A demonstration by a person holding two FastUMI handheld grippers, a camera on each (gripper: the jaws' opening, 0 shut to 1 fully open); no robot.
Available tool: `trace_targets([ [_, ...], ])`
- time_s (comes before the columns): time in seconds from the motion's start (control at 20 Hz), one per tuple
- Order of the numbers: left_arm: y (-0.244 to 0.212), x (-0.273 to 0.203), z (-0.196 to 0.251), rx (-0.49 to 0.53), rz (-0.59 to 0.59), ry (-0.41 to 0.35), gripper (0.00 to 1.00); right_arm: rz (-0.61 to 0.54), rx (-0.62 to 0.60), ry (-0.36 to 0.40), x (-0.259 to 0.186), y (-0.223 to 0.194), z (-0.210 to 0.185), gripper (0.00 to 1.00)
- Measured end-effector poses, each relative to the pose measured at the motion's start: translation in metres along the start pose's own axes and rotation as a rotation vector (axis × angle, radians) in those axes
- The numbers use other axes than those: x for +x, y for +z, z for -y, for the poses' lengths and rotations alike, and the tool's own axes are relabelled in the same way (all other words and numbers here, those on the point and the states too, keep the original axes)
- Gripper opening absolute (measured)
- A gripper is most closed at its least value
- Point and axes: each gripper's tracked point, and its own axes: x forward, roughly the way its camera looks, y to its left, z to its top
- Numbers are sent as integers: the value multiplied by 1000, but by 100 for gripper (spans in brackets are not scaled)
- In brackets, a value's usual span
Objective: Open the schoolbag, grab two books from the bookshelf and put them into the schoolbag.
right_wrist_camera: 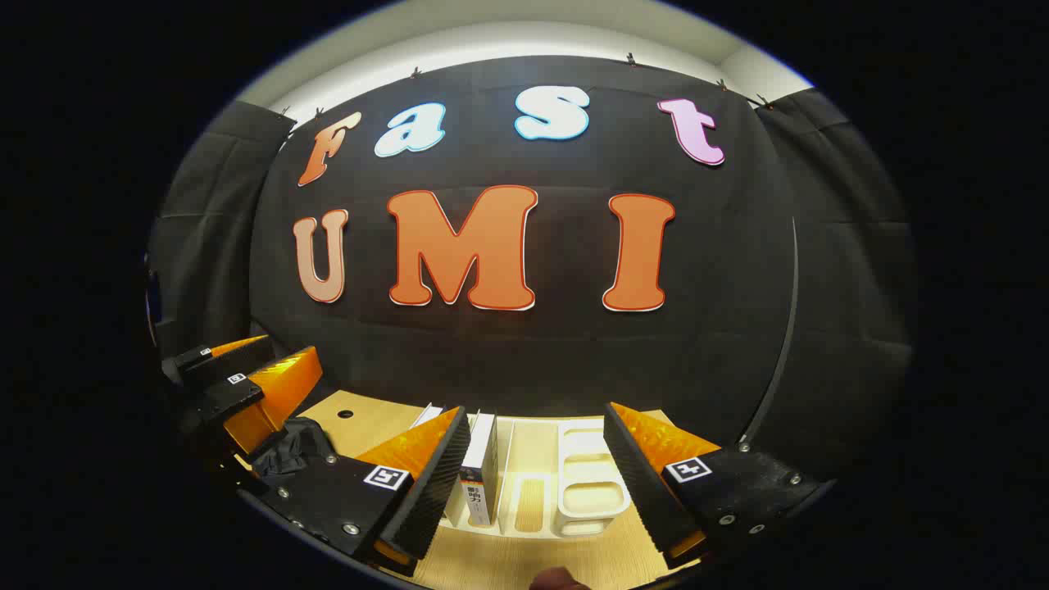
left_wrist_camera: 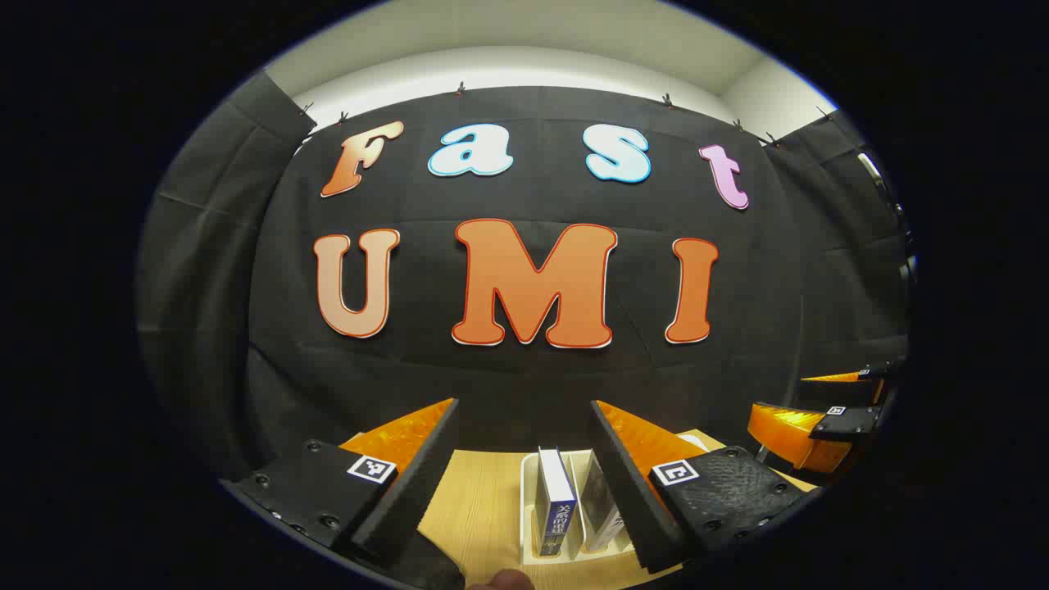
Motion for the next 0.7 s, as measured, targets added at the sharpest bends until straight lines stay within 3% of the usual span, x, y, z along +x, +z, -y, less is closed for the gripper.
trace_targets([
  [0.7, -7, 2, -17, 30, -8, 29, 97, -4, -9, 0, 11, -4, -4, 98],
])
